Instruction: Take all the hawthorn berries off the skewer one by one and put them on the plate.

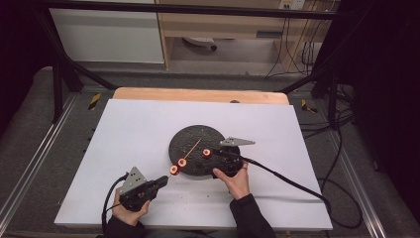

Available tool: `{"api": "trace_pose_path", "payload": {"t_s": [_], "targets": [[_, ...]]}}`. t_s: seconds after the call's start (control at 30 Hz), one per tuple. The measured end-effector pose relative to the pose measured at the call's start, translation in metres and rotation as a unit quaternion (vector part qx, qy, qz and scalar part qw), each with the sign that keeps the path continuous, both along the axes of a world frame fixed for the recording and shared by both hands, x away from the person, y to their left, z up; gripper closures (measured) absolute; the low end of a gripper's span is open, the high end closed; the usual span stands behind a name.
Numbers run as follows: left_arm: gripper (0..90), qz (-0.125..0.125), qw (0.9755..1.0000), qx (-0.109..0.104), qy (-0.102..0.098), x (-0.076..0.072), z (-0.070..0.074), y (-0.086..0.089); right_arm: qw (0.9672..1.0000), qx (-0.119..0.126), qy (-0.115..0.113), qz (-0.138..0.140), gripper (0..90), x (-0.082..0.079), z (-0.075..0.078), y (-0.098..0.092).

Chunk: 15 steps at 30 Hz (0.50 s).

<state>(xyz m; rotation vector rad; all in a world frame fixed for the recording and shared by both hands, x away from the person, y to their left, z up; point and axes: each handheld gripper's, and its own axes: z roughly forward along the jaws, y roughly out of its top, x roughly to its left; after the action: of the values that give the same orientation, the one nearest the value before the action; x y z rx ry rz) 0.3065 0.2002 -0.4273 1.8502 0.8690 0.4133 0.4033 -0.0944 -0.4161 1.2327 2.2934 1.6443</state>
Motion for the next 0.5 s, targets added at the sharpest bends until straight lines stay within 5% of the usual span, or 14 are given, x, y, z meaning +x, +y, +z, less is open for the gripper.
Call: {"api": "trace_pose_path", "payload": {"t_s": [0.5], "targets": [[88.4, -0.001, 1.0, 0.0, -0.001, -0.001, 0.0, -0.001, 0.9993, 0.022, 0.001, 0.03, 20.6, -0.004, 0.002, 0.026]]}}
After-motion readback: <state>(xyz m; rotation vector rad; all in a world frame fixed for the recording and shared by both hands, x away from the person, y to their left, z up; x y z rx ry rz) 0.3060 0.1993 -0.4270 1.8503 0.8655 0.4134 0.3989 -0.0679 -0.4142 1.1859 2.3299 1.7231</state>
